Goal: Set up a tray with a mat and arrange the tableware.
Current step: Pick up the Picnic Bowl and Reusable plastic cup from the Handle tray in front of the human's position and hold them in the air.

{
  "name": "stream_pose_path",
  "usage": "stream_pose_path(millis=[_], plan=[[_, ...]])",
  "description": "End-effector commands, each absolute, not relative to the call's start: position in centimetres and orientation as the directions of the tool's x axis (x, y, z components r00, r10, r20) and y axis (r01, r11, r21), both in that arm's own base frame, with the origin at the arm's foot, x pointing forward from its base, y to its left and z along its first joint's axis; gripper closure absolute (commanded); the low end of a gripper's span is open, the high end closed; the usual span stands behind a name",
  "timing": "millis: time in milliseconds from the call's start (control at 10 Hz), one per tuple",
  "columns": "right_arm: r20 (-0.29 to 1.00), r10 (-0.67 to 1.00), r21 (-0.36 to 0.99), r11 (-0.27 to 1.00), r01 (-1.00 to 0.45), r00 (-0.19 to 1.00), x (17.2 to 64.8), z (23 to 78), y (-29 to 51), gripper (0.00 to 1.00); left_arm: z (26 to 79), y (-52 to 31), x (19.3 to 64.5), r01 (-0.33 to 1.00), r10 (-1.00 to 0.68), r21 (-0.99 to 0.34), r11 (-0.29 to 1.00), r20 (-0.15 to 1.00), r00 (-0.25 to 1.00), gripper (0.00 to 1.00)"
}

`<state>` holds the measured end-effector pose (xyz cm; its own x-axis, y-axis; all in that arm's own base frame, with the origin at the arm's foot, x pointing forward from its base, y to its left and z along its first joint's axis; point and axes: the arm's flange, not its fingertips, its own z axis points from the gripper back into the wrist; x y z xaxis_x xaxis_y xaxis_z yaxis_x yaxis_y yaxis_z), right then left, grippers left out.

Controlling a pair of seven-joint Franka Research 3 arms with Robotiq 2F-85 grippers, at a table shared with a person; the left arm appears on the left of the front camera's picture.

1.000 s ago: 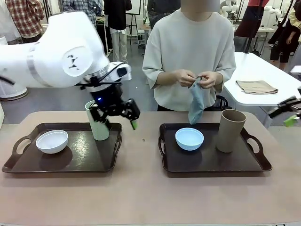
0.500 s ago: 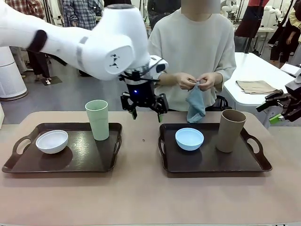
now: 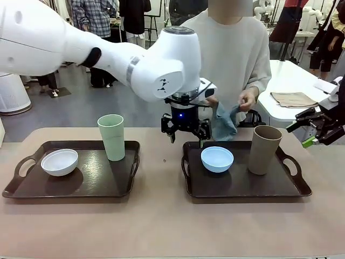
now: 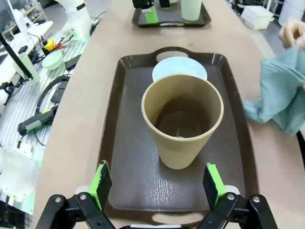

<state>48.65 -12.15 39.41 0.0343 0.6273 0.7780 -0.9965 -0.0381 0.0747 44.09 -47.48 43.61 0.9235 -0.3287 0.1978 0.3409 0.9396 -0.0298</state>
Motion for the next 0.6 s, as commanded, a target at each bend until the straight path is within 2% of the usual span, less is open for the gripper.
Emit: stream_pose_path(millis=[0, 500], plan=[[0.778, 0.627, 0.070, -0.013, -0.997, 0.046, 49.7, 38.2, -11.7, 0.00, 43.0, -49.2, 45.1, 0.368, -0.365, 0.024, 0.929, 0.198, 0.910, 0.00], [0.766, 0.640, 0.111, -0.027, -0.993, 0.068, 50.8, 35.6, -9.2, 0.00, 39.8, -50.9, 46.0, 0.409, -0.412, 0.056, 0.911, 0.179, 0.893, 0.00]])
